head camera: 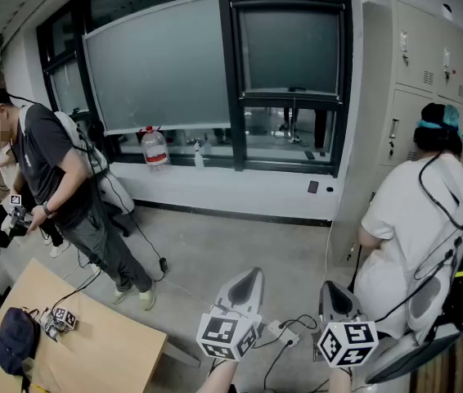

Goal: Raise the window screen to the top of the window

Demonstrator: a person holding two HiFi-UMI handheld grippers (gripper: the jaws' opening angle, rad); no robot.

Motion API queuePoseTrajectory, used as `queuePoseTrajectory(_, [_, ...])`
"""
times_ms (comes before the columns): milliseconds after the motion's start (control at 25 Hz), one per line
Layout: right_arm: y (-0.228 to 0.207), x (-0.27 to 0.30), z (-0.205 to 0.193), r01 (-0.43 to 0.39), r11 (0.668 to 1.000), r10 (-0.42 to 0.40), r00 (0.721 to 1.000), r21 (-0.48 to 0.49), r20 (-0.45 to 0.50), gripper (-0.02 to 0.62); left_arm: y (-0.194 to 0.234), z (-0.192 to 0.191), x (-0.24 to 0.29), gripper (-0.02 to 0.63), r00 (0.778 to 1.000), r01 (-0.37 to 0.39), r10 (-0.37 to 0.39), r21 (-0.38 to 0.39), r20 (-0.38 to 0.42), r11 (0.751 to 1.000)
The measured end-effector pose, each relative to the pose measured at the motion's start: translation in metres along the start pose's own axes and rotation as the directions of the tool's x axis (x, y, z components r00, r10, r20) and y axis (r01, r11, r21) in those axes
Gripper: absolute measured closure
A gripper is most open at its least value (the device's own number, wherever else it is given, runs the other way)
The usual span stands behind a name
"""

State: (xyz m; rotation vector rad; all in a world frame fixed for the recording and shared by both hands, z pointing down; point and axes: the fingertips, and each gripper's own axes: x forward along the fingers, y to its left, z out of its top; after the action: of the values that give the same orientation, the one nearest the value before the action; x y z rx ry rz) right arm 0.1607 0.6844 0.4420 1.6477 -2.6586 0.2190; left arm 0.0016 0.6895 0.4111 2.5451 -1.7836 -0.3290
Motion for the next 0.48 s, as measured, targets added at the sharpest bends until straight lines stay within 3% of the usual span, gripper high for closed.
queuePoseTrajectory(480, [-0.030,0.014,-0.009,-0.028,1.000,0.028,0.999,-0.012,-0.022,0.592,-0.008,-0.017,0.021,0.603,0.999,-0.030,0.031,0.018,-0.038,0.999])
